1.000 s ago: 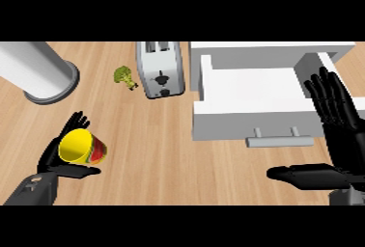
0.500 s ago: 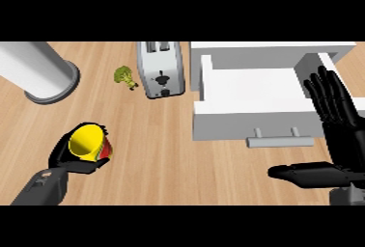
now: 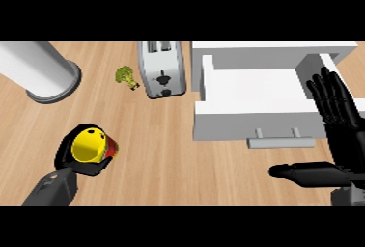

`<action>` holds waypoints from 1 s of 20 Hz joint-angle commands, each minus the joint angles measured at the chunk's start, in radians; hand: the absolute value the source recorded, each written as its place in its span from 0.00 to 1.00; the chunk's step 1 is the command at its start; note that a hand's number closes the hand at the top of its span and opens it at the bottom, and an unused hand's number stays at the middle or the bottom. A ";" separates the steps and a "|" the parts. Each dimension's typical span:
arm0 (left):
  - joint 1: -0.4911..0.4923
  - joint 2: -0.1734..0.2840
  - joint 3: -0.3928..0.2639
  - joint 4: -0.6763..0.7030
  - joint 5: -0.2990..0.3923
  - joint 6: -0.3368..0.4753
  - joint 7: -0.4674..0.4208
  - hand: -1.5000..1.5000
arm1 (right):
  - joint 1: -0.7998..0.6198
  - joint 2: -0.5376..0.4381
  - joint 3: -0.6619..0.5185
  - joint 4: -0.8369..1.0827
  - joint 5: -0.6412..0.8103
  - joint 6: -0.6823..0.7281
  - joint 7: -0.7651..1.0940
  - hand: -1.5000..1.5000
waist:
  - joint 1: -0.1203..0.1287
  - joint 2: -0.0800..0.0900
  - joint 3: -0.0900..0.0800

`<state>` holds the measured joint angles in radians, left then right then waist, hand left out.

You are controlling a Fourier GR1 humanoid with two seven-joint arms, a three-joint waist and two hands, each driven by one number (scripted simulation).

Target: Pick up the cup, place it into the drawer and close the drawer

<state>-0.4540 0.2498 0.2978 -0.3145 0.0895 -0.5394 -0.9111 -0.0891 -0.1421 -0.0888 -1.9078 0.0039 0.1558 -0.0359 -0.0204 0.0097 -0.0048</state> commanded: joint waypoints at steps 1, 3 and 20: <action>0.009 -0.018 0.108 -0.002 0.099 0.025 -0.136 1.00 | -0.002 -0.013 -0.021 0.018 -0.011 0.007 -0.004 0.00 | 0.007 -0.001 0.001; 0.003 -0.055 0.102 -0.011 0.080 0.117 -0.194 1.00 | 0.020 -0.023 -0.023 -0.032 -0.037 0.030 0.011 0.00 | -0.009 -0.001 0.001; -0.126 -0.119 -0.032 -0.410 0.073 0.190 0.027 1.00 | 0.033 -0.021 -0.055 -0.023 -0.037 0.017 0.026 0.00 | 0.030 -0.016 0.006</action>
<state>-0.5534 0.1434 0.3034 -0.6056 0.1674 -0.3426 -0.9089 -0.0531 -0.1591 -0.1324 -1.9460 -0.0283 0.1722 -0.0138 0.0016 -0.0041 0.0004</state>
